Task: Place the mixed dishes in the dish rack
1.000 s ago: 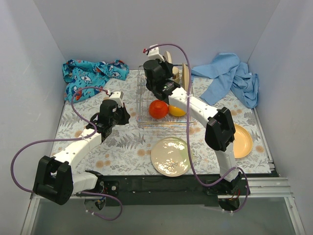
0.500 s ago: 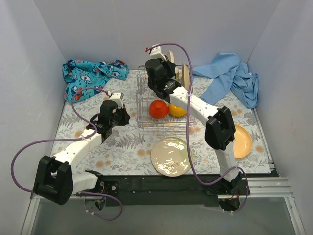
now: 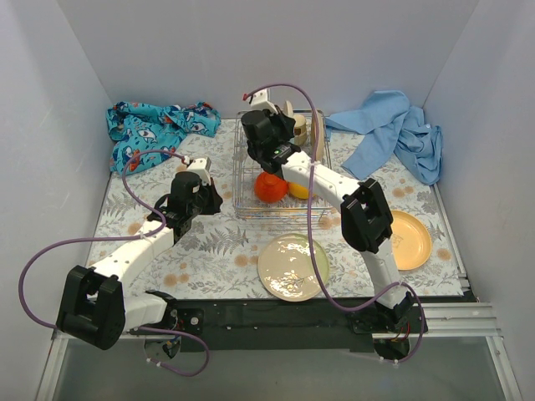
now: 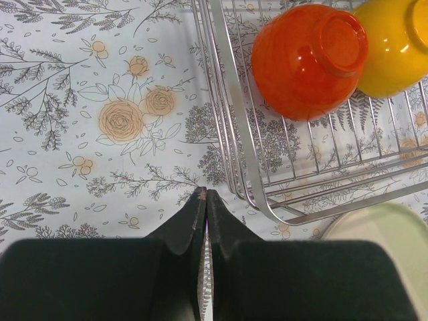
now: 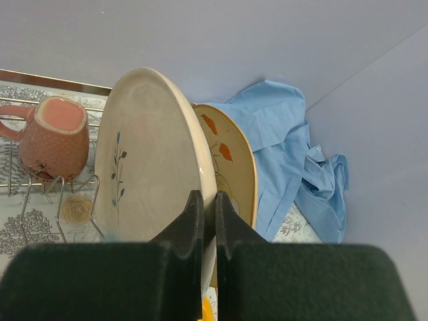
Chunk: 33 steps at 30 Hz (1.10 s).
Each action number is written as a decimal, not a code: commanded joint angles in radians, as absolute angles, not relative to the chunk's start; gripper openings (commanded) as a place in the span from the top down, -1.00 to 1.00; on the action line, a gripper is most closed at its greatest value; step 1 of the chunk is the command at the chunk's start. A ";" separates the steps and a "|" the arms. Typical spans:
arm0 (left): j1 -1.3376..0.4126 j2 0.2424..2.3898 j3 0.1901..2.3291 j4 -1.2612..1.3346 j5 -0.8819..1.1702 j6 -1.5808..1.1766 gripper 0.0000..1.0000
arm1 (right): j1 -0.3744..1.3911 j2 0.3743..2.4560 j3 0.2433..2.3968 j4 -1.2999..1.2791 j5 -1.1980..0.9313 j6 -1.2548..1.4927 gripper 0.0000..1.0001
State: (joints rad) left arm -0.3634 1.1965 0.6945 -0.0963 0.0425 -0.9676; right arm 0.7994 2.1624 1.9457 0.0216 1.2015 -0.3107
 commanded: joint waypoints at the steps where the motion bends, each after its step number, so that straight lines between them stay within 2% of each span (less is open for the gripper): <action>1: -0.367 1.178 0.678 -0.078 0.058 -0.979 1.00 | 0.795 2.117 1.951 0.106 1.279 -0.273 0.97; 4: -0.367 1.180 0.677 -0.075 0.061 -0.982 1.00 | 0.796 2.114 1.948 0.060 1.269 -0.244 0.95; 9: -0.368 1.183 0.673 -0.066 0.075 -0.986 1.00 | 0.795 2.105 1.941 0.002 1.244 -0.210 0.62; 14: -0.371 1.177 0.675 -0.066 0.090 -0.982 1.00 | 0.795 2.094 1.933 -0.024 1.229 -0.210 0.53; 15: -0.371 1.172 0.678 -0.067 0.095 -0.982 0.92 | 0.795 2.085 1.931 -0.031 1.227 -0.209 0.48; 16: -0.371 1.169 0.680 -0.072 0.118 -0.977 0.75 | 0.795 2.077 1.927 -0.034 1.223 -0.206 0.46; 17: -0.371 1.166 0.681 -0.077 0.132 -0.974 0.52 | 0.796 2.072 1.916 -0.037 1.220 -0.201 0.42; 18: -0.371 1.160 0.683 -0.078 0.147 -0.974 0.09 | 0.795 2.056 1.910 -0.050 1.210 -0.193 0.38; 19: -0.371 1.155 0.684 -0.084 0.172 -0.974 -0.02 | 0.796 2.049 1.907 -0.060 1.206 -0.189 0.35; 22: -0.373 1.138 0.690 -0.101 0.225 -0.957 -0.18 | 0.804 2.016 1.890 -0.092 1.178 -0.178 0.24; 28: -0.376 1.135 0.699 -0.138 0.363 -0.882 -0.31 | 0.830 1.939 1.862 -0.132 1.154 -0.166 0.15; 32: -0.376 1.152 0.701 -0.163 0.572 -0.819 -0.32 | 0.842 1.875 1.864 -0.155 1.126 -0.166 0.13; 33: -0.377 1.155 0.700 -0.175 0.683 -0.783 -0.31 | 0.844 1.859 1.864 -0.167 1.112 -0.160 0.10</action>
